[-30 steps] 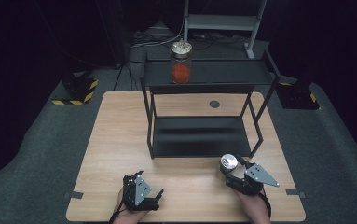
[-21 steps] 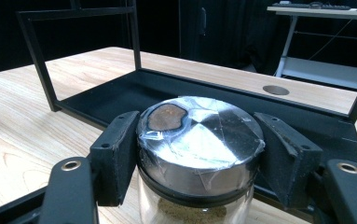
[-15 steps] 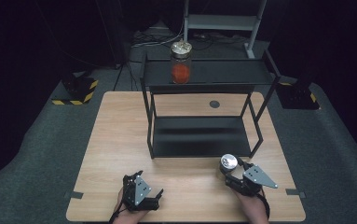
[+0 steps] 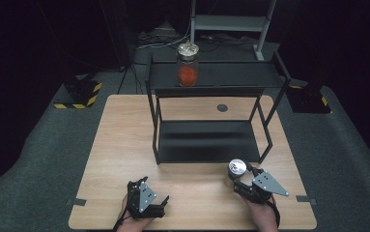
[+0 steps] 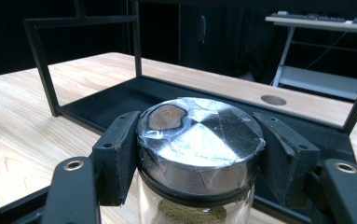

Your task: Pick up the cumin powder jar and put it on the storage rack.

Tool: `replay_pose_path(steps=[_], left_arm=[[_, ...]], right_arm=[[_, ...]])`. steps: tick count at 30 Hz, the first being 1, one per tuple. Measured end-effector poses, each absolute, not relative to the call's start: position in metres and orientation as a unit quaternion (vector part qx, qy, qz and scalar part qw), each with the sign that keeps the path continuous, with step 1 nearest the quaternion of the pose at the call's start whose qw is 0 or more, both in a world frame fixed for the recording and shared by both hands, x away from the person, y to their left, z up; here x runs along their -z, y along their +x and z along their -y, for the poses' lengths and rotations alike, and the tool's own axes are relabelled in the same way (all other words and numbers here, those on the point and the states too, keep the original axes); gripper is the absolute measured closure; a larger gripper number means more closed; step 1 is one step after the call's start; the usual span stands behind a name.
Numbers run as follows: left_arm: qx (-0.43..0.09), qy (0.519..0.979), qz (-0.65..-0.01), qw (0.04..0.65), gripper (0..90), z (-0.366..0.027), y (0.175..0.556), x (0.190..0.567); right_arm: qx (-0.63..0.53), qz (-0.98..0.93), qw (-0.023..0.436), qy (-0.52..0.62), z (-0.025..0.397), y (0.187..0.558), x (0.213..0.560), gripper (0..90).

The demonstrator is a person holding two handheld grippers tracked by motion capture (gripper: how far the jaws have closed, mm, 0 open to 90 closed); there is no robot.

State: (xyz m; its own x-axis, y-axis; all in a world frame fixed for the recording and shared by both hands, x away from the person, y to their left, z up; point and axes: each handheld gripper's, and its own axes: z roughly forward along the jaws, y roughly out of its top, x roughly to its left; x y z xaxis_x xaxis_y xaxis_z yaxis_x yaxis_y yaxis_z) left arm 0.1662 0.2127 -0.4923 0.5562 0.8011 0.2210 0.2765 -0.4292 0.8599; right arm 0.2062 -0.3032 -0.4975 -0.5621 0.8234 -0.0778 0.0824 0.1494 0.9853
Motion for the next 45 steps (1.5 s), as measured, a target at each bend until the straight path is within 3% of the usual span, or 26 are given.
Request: replay_pose_path(steps=[18, 45], left_arm=[[-0.313, 0.783, -0.343, 0.415, 0.7, -0.216, 0.167, 0.492], [-0.306, 0.783, -0.342, 0.419, 0.7, -0.219, 0.169, 0.492]], right_arm=[[-0.567, -0.680, 0.335, 0.322, 0.297, 0.194, 0.470, 34.4], [-0.587, -0.654, 0.343, 0.332, 0.294, 0.204, 0.395, 34.4]])
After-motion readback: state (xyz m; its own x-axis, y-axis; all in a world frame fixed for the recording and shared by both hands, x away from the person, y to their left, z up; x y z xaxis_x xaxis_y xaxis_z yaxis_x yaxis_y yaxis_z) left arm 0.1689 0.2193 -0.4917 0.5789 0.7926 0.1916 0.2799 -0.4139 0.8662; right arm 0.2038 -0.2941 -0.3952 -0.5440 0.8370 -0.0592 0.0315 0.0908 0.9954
